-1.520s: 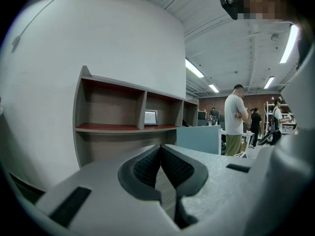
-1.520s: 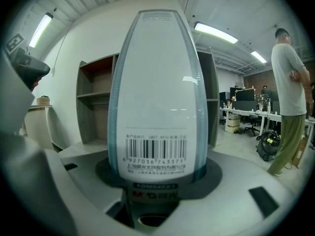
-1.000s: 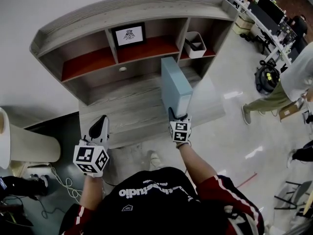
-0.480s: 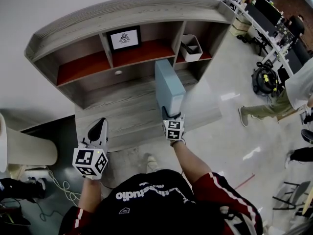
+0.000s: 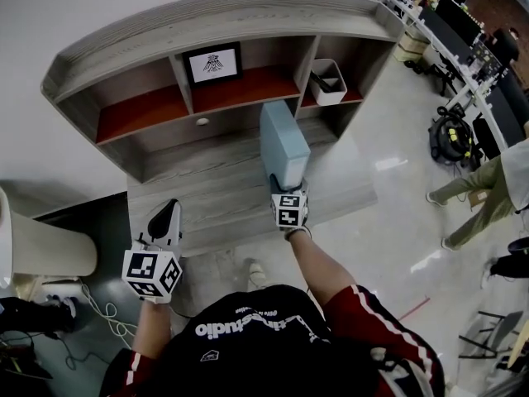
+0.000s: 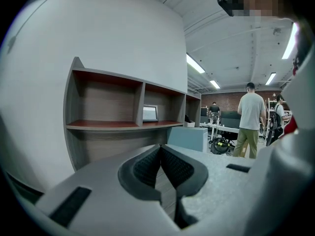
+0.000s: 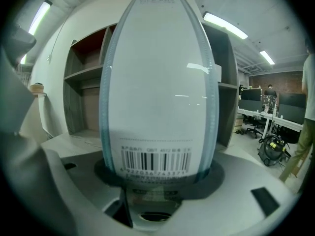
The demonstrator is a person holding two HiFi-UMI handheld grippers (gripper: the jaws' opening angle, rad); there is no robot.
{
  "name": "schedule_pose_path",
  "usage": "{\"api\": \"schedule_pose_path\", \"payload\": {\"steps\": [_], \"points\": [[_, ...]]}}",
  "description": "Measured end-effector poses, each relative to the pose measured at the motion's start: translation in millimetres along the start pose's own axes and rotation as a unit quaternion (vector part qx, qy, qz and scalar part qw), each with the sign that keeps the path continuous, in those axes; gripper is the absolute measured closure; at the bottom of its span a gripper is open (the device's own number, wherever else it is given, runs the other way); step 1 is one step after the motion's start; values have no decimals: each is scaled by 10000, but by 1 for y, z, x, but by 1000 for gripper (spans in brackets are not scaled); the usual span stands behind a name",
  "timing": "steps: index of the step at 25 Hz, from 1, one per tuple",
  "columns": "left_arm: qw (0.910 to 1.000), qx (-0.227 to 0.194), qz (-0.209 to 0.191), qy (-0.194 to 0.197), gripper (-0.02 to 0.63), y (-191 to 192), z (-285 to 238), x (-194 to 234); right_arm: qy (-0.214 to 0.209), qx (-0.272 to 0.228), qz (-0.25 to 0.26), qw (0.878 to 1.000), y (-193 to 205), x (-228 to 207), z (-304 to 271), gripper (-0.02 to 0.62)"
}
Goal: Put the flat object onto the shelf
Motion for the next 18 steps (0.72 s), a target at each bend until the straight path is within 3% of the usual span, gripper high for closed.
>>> {"api": "schedule_pose_path", "payload": {"steps": [18], "points": [[9994, 12, 262, -242, 600, -2, -15, 18, -43, 639, 29, 9979, -3, 7, -50, 291]]}}
Point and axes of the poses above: the fingertips, and each gripper's own axes: z backward along the fingers, x to its left, y out of its underside, the point moved 4 cm from there along z, backward along the fingers, and after that the axes turned 9 degrees about x, right-handed, at the moved point
